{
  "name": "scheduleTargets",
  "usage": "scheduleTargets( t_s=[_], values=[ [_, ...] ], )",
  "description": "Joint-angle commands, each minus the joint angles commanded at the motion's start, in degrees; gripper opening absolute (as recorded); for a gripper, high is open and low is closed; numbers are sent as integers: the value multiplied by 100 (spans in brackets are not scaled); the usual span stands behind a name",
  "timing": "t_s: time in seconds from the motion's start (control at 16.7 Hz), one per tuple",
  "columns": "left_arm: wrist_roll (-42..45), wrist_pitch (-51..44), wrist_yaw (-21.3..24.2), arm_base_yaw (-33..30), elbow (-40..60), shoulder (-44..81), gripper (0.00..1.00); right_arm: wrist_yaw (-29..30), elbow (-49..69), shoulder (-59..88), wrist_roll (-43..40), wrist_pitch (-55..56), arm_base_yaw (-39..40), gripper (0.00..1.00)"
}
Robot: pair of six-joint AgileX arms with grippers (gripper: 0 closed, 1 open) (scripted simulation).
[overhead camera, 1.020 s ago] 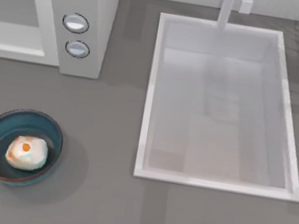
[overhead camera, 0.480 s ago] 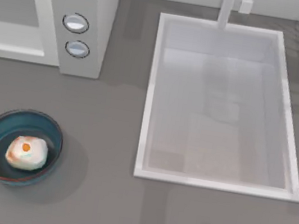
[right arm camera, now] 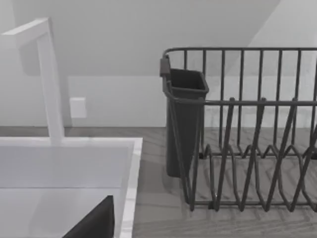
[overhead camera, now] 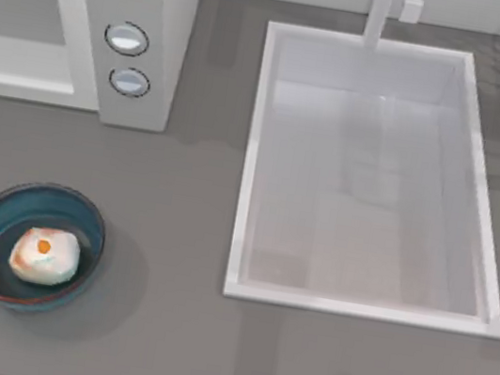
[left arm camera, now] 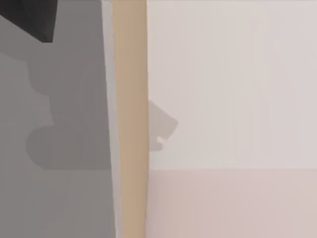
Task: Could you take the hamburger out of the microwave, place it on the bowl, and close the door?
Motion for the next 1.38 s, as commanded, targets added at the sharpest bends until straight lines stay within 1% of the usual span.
scheduleTargets(
  t_s=[0.18,0.42,0.54,0.96,1.08,1.26,1.38],
  values=[
    [-246,213,-115,-227,-406,-386,0,0,0,0,0,0,0,100],
    [-793,695,-368,-729,-1540,-1251,0,0,0,0,0,0,0,100],
    [-1026,907,-472,-940,-1951,-1615,0,0,0,0,0,0,0,100],
    [-1227,1025,-574,-1108,-2206,-1847,0,0,0,0,0,0,0,100],
    [-1547,1122,-783,-1434,-2488,-2174,0,0,0,0,0,0,0,100],
    [-2248,1324,-1214,-2261,-3062,-2923,0,0,0,0,0,0,0,100],
    [-2672,1452,-1482,-2700,-3431,-3349,0,0,0,0,0,0,0,100]
  ],
)
